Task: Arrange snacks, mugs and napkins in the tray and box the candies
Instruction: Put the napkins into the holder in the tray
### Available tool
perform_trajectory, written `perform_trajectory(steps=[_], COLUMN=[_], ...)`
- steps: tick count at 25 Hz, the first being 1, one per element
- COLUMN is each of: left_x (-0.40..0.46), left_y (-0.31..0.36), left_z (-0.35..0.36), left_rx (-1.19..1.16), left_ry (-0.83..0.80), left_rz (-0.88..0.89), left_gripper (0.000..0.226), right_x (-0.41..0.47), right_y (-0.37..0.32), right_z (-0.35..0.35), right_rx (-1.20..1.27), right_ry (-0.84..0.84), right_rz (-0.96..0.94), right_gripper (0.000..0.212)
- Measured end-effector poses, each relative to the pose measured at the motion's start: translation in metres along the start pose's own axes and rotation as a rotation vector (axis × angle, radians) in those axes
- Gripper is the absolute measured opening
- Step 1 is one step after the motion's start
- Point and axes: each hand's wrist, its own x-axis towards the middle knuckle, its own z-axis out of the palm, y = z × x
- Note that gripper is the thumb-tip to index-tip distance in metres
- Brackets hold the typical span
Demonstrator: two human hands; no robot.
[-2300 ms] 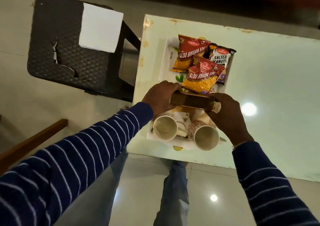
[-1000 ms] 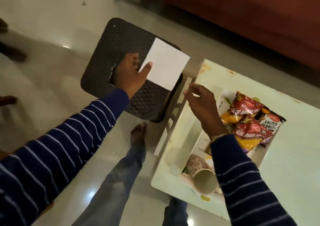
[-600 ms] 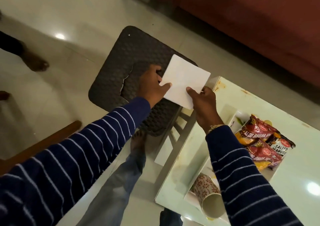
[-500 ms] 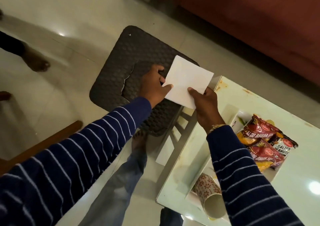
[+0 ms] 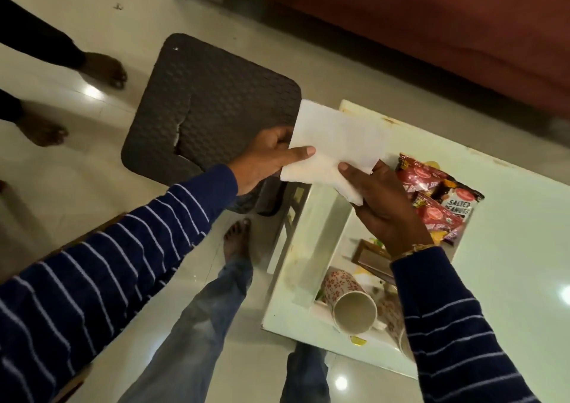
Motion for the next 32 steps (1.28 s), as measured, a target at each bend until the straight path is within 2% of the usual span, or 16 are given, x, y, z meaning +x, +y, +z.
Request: perform_trajectory(steps=[2, 6, 10, 14, 18, 21, 23, 26, 27, 29, 32], left_x=[-0.011, -0.035, -0.054, -0.064, -0.064, -0.063, -0.061, -0.057, -0.056, -0.056, -0.058], left_y=[-0.001, -0.012, -0.039, -0.065, -0.083, -0.095, -0.103, -0.111, -0.114, -0.118, -0.124], left_z=[0.035, 0.103, 0.151, 0.183, 0.195, 0.204, 0.210, 0.216, 0.217, 0.220, 0.223], left_rx=[-0.028, -0.020, 0.134, 0.174, 0.151, 0.196, 0.166, 0.066, 0.062, 0.130, 0.304], left_ry=[-0.085, -0.169, -0.224, -0.248, -0.195, -0.091, -0.020, 0.091, 0.117, 0.127, 0.155], left_rz=[0.025, 0.008, -0.032, -0.104, -0.186, -0.164, -0.164, -0.227, -0.237, -0.224, -0.150], left_gripper=[0.039, 0.034, 0.024, 0.030, 0.033, 0.031, 0.023, 0.033, 0.041, 0.052, 0.034], right_x=[-0.033, -0.095, -0.144, -0.165, -0.162, -0.155, -0.153, -0.151, -0.151, -0.149, -0.142], right_y=[-0.002, 0.000, 0.013, 0.034, 0.051, 0.061, 0.067, 0.077, 0.078, 0.079, 0.082], right_z=[-0.030, -0.102, -0.160, -0.192, -0.209, -0.212, -0.214, -0.222, -0.222, -0.222, -0.222], right_rx=[0.006, -0.062, -0.045, -0.014, -0.032, 0.124, 0.145, -0.142, -0.128, 0.002, -0.020], right_ry=[0.022, 0.179, 0.228, 0.309, 0.377, 0.433, 0.477, 0.512, 0.530, 0.561, 0.648], right_rz=[-0.016, 0.041, -0.007, 0.019, 0.054, 0.118, 0.114, 0.057, 0.069, 0.125, 0.121], right_gripper=[0.045, 0.037, 0.027, 0.030, 0.023, 0.012, 0.010, 0.005, 0.008, 0.014, 0.009])
